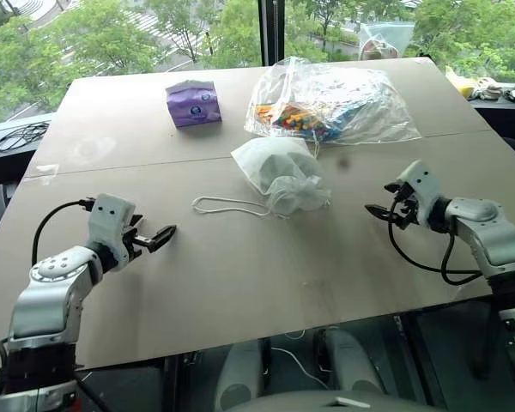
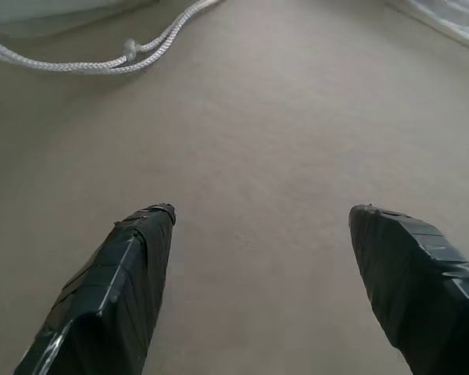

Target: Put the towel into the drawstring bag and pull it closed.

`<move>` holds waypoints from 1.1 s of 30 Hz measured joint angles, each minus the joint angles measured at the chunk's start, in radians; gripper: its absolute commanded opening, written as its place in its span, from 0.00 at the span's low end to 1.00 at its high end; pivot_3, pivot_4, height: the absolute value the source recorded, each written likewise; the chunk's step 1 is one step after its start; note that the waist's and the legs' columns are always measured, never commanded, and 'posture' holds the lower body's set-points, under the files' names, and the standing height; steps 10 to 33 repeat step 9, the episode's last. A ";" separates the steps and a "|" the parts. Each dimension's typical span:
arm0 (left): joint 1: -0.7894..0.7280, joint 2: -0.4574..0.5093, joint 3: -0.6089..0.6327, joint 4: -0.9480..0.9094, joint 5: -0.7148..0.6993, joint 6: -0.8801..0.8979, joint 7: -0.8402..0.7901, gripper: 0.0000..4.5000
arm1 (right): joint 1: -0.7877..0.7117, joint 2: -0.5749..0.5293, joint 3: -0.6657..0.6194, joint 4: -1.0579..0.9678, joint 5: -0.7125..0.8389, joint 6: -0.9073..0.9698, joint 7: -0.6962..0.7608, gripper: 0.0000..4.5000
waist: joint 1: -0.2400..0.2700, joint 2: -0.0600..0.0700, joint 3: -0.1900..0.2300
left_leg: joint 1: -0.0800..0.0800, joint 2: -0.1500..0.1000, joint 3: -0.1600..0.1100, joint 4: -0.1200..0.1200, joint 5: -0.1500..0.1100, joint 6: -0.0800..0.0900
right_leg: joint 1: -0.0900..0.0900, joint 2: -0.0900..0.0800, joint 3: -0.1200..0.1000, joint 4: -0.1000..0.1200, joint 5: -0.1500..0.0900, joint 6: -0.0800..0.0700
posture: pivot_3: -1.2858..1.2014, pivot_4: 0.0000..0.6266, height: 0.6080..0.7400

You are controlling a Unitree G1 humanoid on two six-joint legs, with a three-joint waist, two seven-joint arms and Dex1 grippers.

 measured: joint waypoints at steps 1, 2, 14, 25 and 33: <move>0.026 -0.002 0.000 -0.029 -0.011 -0.007 -0.019 0.98 | 0.000 0.001 -0.012 0.013 0.002 -0.022 0.013 0.85 | 0.003 0.000 0.000 | 0.000 0.000 0.000 0.000 0.000 0.000 | 0.000 -0.001 -0.001 0.000 0.000 0.000 | 0.52 0.24 1.00; 0.042 -0.005 0.000 -0.053 -0.022 -0.012 -0.031 0.98 | 0.002 0.003 -0.024 0.022 0.007 -0.038 0.028 0.85 | 0.006 0.000 0.000 | -0.001 0.000 0.000 0.000 0.000 0.000 | 0.000 -0.002 -0.001 -0.001 0.000 0.000 | 0.52 0.24 1.00; 0.063 -0.064 -0.009 -0.210 -0.082 -0.015 -0.039 0.98 | 0.084 0.024 -0.081 0.001 0.080 -0.094 0.155 0.85 | 0.017 0.000 0.000 | -0.001 0.000 0.001 -0.001 0.001 0.002 | 0.001 -0.002 -0.001 -0.004 0.000 0.000 | 0.52 0.24 1.00; 0.063 -0.064 -0.009 -0.210 -0.082 -0.015 -0.039 0.98 | 0.084 0.024 -0.081 0.001 0.080 -0.094 0.155 0.85 | 0.017 0.000 0.000 | -0.001 0.000 0.001 -0.001 0.001 0.002 | 0.001 -0.002 -0.001 -0.004 0.000 0.000 | 0.52 0.24 1.00; 0.063 -0.064 -0.009 -0.210 -0.082 -0.015 -0.039 0.98 | 0.084 0.024 -0.081 0.001 0.080 -0.094 0.155 0.85 | 0.017 0.000 0.000 | -0.001 0.000 0.001 -0.001 0.001 0.002 | 0.001 -0.002 -0.001 -0.004 0.000 0.000 | 0.52 0.24 1.00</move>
